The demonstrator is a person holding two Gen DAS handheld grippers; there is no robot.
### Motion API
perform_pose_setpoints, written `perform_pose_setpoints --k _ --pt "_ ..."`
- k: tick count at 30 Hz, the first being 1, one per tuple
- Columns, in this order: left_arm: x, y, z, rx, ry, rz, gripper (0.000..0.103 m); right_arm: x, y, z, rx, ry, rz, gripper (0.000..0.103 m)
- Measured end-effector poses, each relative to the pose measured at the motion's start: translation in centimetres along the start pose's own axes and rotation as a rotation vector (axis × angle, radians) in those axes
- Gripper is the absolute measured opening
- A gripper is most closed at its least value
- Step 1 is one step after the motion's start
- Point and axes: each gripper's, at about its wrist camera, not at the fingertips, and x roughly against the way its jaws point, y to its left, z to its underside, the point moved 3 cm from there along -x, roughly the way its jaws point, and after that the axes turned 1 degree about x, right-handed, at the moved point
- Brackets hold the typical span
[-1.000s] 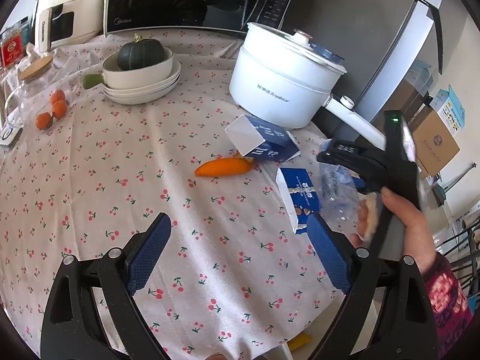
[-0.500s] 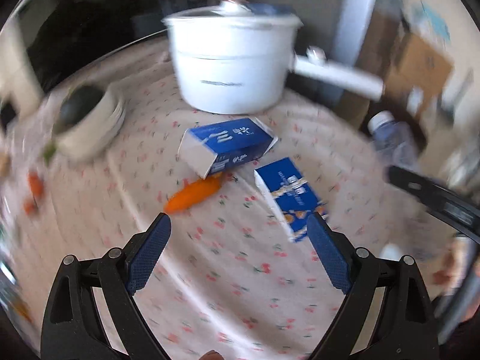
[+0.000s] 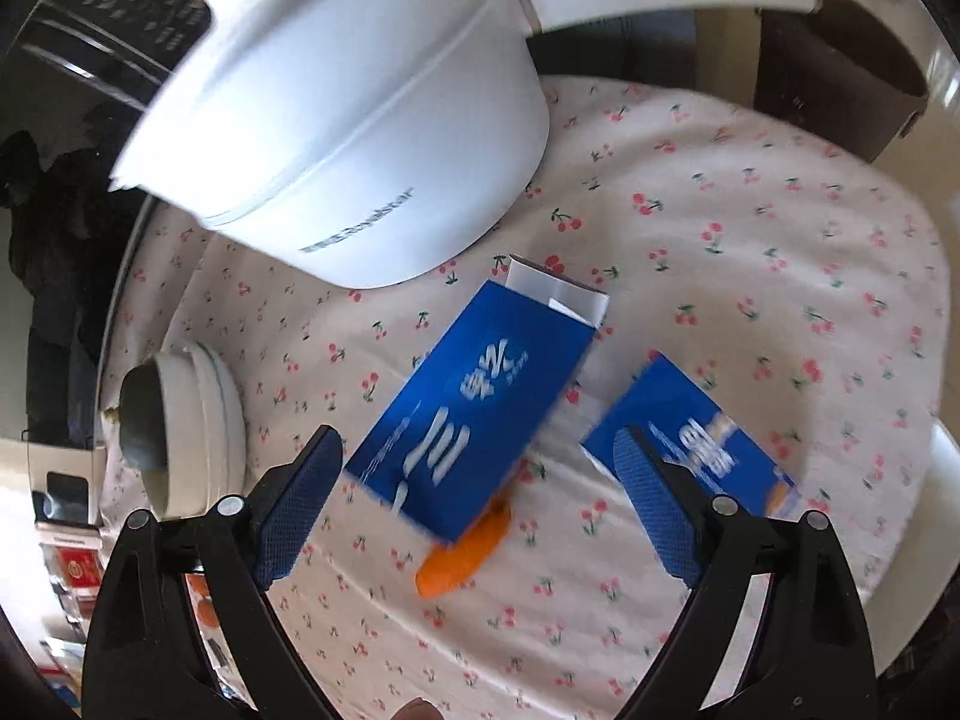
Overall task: Collect trash
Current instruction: 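Close the left tool around the blue tea box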
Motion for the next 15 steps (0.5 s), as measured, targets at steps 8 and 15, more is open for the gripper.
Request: perform_pose_setpoints --k 8,15 --pt "-3.0 1.0 -0.6 0.012 0.037 -0.009 0.063 0.9 -0.6 -0.3 0.009 -0.023 0.012 0.066" --pt "-0.3 3.0 1.2 0.131 -0.071 0.016 0.026 0.9 0.0 0.0 0.015 -0.015 0.002 0.066"
